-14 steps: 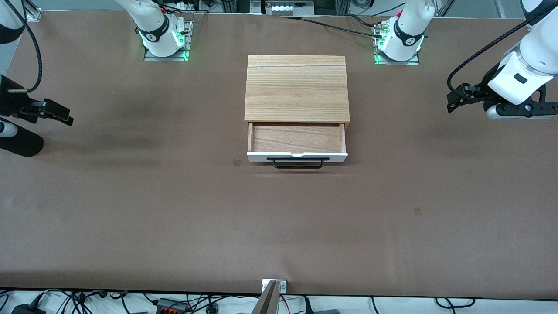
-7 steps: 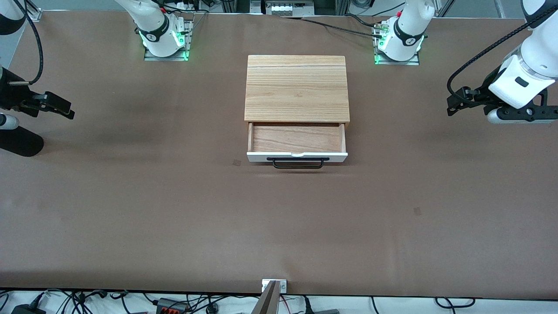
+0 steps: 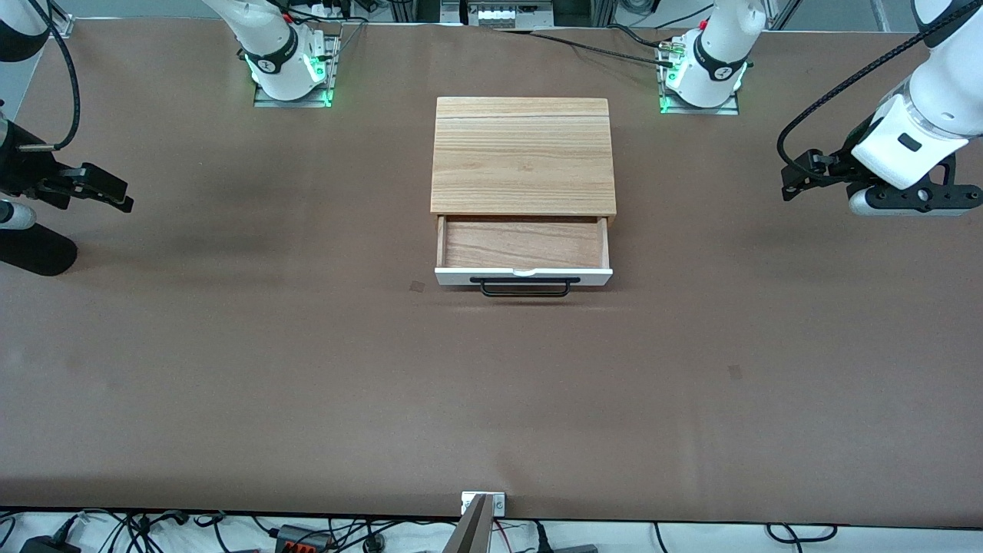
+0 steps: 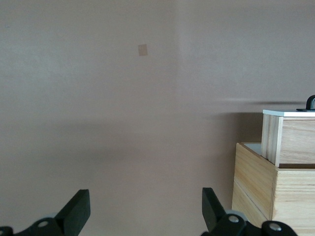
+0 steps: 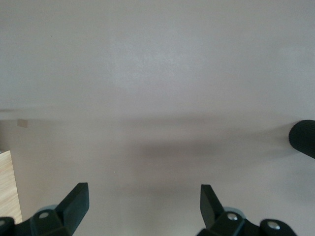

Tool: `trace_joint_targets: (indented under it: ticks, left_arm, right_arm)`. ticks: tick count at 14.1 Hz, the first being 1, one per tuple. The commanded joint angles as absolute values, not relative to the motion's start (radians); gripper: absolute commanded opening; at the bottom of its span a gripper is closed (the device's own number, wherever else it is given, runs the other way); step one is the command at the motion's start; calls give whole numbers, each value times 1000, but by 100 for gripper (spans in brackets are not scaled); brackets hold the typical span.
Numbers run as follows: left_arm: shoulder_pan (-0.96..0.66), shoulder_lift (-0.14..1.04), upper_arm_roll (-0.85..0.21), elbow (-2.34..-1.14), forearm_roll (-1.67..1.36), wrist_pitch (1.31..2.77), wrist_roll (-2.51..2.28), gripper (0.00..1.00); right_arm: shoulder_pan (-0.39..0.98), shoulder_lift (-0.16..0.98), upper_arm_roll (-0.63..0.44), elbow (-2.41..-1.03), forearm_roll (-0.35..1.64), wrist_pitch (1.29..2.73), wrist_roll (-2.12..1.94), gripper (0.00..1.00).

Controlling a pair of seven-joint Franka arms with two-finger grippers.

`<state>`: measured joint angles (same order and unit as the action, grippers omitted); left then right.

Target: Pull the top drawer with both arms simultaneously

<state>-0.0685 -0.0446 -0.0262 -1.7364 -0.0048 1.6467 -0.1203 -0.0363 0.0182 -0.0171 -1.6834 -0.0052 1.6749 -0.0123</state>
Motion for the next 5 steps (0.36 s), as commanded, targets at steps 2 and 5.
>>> trace_joint_targets:
  ticks: [2,5]
  left_arm:
    - [-72,-28,-31,-1701,11,1621,-130,100]
    - [-72,-12,-32,-1678,9,1618,-129,100]
  right_arm:
    - [-43,-5,-3,-1709,-23,1680,-14,100]
    - [-41,-6,-3,-1710,-23,1678,-14,100]
